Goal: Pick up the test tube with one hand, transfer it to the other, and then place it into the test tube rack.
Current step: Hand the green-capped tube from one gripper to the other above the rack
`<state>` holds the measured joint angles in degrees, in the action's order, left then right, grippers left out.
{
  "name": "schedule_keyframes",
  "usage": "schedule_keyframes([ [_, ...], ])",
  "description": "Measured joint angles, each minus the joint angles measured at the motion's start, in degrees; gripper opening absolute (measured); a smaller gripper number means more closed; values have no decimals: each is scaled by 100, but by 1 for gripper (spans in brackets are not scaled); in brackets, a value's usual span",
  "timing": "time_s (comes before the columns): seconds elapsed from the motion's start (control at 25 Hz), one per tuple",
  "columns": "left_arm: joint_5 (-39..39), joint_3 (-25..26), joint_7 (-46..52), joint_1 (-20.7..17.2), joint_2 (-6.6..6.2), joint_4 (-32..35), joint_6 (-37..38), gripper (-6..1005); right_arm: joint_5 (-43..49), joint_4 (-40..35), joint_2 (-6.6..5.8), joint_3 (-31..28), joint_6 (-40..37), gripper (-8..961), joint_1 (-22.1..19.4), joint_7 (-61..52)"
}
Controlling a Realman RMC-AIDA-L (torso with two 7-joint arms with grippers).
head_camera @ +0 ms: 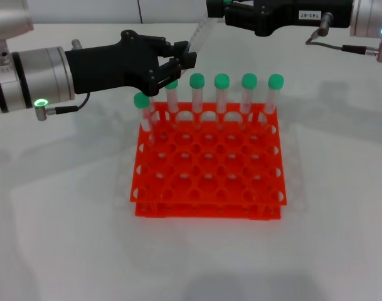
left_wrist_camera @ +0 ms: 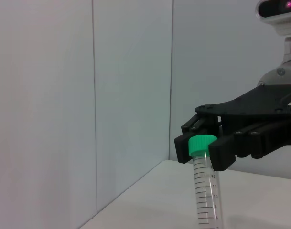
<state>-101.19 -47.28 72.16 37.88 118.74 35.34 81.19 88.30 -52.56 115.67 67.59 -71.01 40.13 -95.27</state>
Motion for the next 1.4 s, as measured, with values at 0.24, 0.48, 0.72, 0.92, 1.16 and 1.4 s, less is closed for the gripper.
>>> schedule_keyframes([
  [0.24,4,0,0,0,0,0,0,168,2,0,0,0,-1,288,12,2],
  [0.48,15,0,-1,8,1,-2,1,168,3,-42,0,-1,-19,286,12,4],
  [0.72,27,0,0,17,5,-10,2,168,1,-58,7,0,-22,285,31,3],
  [0.92,29,-4,1,28,9,-18,2,167,-1,-41,9,1,-33,283,76,4],
  [1.16,58,-197,5,37,26,-17,-39,167,0,-39,10,18,-41,281,82,5],
  [1.4,34,-380,-6,36,28,10,-58,167,-5,-54,8,57,-19,280,89,3],
])
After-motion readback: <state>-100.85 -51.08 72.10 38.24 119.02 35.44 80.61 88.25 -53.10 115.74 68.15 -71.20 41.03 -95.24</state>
